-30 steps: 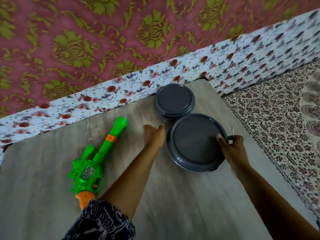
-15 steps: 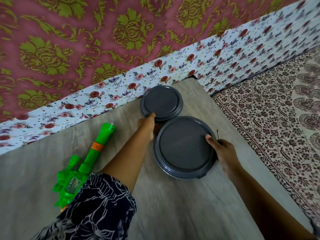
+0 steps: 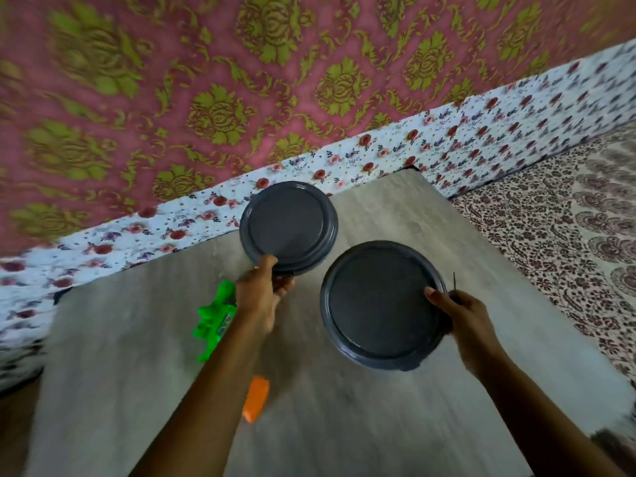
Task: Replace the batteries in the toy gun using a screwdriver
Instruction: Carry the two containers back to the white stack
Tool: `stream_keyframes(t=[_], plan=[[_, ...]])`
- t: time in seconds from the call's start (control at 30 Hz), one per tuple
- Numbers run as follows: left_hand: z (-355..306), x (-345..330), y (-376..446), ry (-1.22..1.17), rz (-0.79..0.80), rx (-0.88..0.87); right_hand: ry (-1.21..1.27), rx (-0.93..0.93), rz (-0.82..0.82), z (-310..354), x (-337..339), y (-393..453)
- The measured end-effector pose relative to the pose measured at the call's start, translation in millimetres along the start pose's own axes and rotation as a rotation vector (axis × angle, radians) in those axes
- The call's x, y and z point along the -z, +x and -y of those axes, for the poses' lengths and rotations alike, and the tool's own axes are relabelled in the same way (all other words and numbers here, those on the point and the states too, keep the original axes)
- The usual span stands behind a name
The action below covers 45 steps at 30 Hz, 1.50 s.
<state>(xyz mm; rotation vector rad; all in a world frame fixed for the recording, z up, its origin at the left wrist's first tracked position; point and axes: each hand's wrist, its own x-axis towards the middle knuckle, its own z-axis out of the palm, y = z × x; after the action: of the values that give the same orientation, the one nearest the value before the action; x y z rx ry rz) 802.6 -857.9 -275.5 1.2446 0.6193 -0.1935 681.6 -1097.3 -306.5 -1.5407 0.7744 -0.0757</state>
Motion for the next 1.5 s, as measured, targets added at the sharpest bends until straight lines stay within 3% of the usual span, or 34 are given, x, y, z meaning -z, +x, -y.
stream_keyframes(t=[0.33,0.5,0.8,1.03,1.23,1.4,1.5], plan=[[7.2,123.5,-40.1,-0.034,-0.072,-0.023,0.009,0.019,0.106,-6.1,-60.7,-51.6],[9.4,147.0,-45.1,0.018,-0.204,-0.130,0.031,0.002,0.149,-8.9,-75.4,-42.0],[18.5,177.6,-68.0,-0.146,-0.337,-0.134,0.062,-0.016,0.202,3.0,-96.9,-26.8],[14.0,239.5,-95.4,-0.189,-0.485,-0.180,0.182,-0.027,0.323,0.4,-147.8,-38.5],[-2.8,299.2,-116.5,-0.225,-0.506,-0.249,0.247,-0.064,0.440,-3.9,-202.8,-86.9],[-13.3,382.5,-124.1,-0.299,-0.521,-0.294,0.382,-0.110,0.518,-15.3,-264.8,-158.6],[-20.8,451.4,-135.1,-0.316,-0.541,-0.335,0.343,-0.095,0.520,-31.0,-310.0,-212.2]])
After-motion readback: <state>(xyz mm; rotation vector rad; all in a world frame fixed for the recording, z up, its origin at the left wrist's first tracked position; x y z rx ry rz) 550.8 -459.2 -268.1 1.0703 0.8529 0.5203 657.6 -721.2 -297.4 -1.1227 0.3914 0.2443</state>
